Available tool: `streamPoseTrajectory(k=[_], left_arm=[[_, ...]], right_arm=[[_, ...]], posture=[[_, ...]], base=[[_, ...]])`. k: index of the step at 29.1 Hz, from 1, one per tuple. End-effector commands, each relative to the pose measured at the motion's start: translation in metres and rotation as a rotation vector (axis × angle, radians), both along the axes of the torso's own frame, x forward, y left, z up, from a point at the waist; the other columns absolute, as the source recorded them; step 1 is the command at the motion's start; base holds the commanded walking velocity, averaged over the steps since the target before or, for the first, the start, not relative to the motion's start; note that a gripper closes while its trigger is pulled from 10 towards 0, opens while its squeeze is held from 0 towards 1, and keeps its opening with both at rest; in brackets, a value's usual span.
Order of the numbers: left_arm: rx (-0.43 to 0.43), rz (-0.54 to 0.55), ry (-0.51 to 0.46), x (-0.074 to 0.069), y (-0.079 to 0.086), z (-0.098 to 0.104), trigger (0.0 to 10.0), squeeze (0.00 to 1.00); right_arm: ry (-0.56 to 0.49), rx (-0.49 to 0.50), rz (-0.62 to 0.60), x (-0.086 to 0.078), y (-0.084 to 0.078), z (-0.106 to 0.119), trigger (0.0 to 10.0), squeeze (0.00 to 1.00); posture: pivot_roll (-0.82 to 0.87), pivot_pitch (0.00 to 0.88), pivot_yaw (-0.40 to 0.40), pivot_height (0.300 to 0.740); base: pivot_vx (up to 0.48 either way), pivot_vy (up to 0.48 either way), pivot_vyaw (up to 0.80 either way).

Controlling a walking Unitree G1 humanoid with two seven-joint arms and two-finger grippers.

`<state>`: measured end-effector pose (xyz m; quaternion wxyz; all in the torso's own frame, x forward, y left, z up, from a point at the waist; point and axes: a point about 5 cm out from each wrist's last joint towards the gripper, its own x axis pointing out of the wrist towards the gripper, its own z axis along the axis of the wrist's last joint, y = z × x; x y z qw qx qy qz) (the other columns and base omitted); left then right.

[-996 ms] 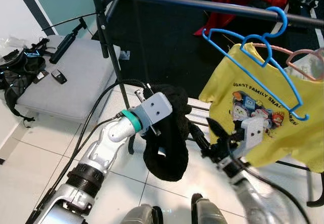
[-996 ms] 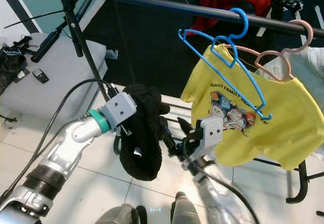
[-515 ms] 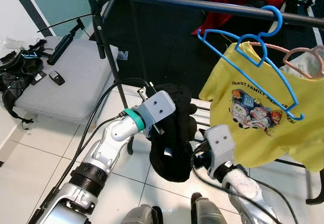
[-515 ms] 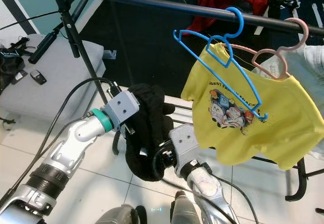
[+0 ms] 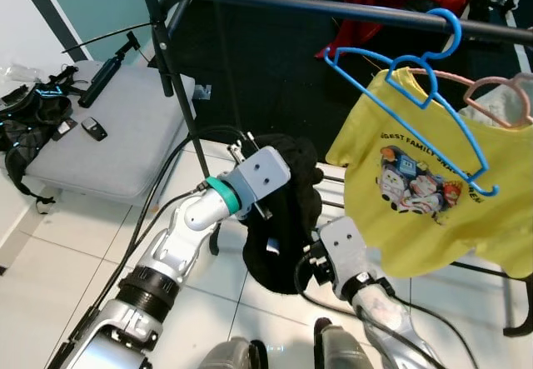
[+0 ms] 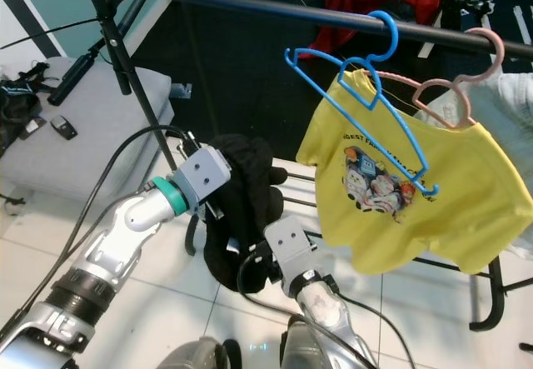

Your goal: Hang hanger

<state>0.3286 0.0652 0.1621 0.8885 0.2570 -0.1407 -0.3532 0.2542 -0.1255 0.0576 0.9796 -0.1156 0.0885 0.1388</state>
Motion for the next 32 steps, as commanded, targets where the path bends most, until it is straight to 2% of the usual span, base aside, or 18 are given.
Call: streamPoseTrajectory(k=[1, 2, 3, 5, 7, 8, 9, 10, 11, 12, 15, 18, 21, 23, 24, 28, 30, 32], left_arm=[[-0.004, 0.002, -0.011, 0.0, 0.0, 0.003, 0.0, 0.0], [-0.008, 0.006, -0.011, 0.001, 0.001, 0.004, 0.0, 0.0], [-0.009, 0.011, -0.012, 0.001, 0.002, 0.005, 0.0, 0.0], [-0.009, 0.011, -0.012, 0.001, 0.002, 0.005, 0.0, 0.0], [-0.009, 0.029, -0.014, 0.003, 0.005, 0.005, 0.0, 0.0], [-0.009, 0.029, -0.014, 0.003, 0.005, 0.005, 0.0, 0.0], [-0.008, 0.038, -0.015, 0.003, 0.007, 0.005, 0.0, 0.0], [-0.008, 0.038, -0.015, 0.003, 0.007, 0.005, 0.0, 0.0], [-0.006, 0.05, -0.015, 0.004, 0.008, 0.004, 0.0, 0.0], [-0.006, 0.05, -0.015, 0.004, 0.008, 0.004, 0.0, 0.0], [0.003, 0.075, -0.011, 0.006, 0.011, 0.003, 0.0, 0.0], [0.005, 0.079, -0.006, 0.007, 0.012, 0.001, 0.0, 0.0], [0.006, 0.08, -0.004, 0.007, 0.012, 0.001, 0.0, 0.0], [0.003, 0.072, -0.004, 0.006, 0.012, 0.001, 0.0, 0.0], [-0.003, 0.058, -0.01, 0.004, 0.01, 0.001, 0.0, 0.0], [-0.016, 0.038, -0.025, 0.001, 0.005, 0.003, 0.0, 0.0], [-0.024, 0.034, -0.031, 0.001, 0.004, 0.004, 0.0, 0.0], [-0.03, 0.035, -0.037, 0.0, 0.002, 0.005, 0.0, 0.0]], right_arm=[[0.044, 0.009, -0.053, 0.0, -0.007, -0.011, 10.0, 0.0], [0.025, 0.025, -0.135, 0.012, -0.023, -0.01, 0.0, 0.0], [0.003, 0.03, -0.19, 0.02, -0.036, -0.008, 0.0, 0.0], [0.003, 0.03, -0.19, 0.02, -0.036, -0.008, 0.0, 0.0], [-0.052, -0.005, -0.297, 0.028, -0.063, 0.001, 0.0, 0.0], [-0.052, -0.005, -0.297, 0.028, -0.063, 0.001, 0.0, 0.0], [-0.07, -0.042, -0.336, 0.029, -0.073, 0.004, 0.0, 0.0], [-0.07, -0.042, -0.336, 0.029, -0.073, 0.004, 0.0, 0.0], [-0.087, -0.064, -0.381, 0.028, -0.084, 0.007, 0.0, 0.0], [-0.087, -0.064, -0.381, 0.028, -0.084, 0.007, 0.0, 0.0], [-0.156, -0.123, -0.463, 0.021, -0.111, 0.02, 0.0, 0.0], [-0.208, -0.138, -0.462, 0.02, -0.117, 0.027, 0.0, 0.0], [-0.231, -0.141, -0.453, 0.02, -0.118, 0.03, 0.0, 0.0], [-0.273, -0.151, -0.402, 0.02, -0.115, 0.038, 0.0, 0.0], [-0.317, -0.17, -0.326, 0.02, -0.11, 0.046, 0.0, 0.0], [-0.357, -0.175, -0.211, 0.021, -0.098, 0.055, 0.0, 0.0], [-0.355, -0.166, -0.174, 0.022, -0.092, 0.055, 0.0, 0.0], [-0.354, -0.087, -0.128, 0.023, -0.08, 0.059, 0.0, 0.0]], posture=[[-0.13, 0.148, 0.144, 0.74], [-0.12, 0.142, 0.141, 0.74], [-0.12, 0.142, 0.141, 0.74], [-0.12, 0.142, 0.141, 0.74], [-0.12, 0.138, 0.135, 0.74], [-0.12, 0.138, 0.135, 0.74], [-0.12, 0.138, 0.135, 0.74], [-0.12, 0.138, 0.135, 0.74], [-0.12, 0.137, 0.134, 0.74], [-0.12, 0.137, 0.134, 0.74], [-0.14, 0.137, 0.135, 0.74], [-0.14, 0.134, 0.137, 0.74], [-0.14, 0.134, 0.137, 0.74], [-0.15, 0.133, 0.139, 0.74], [-0.15, 0.132, 0.138, 0.74], [-0.15, 0.13, 0.135, 0.74], [-0.16, 0.126, 0.13, 0.74], [-0.15, 0.122, 0.127, 0.74]], base=[[0.0, 0.0, 0.0], [0.0, 0.0, 0.0], [0.0, 0.0, 0.0], [0.0, 0.0, 0.0], [0.0, 0.0, 0.0], [0.0, 0.0, 0.0], [0.0, 0.0, 0.0], [0.0, 0.0, 0.0], [0.0, 0.0, 0.0], [0.0, 0.0, 0.0], [0.0, 0.0, 0.0], [0.0, 0.0, 0.0], [0.0, 0.0, 0.0], [0.0, 0.0, 0.0], [0.0, 0.0, 0.0], [0.0, 0.0, 0.0], [0.0, 0.0, 0.0], [0.0, 0.0, 0.0]])
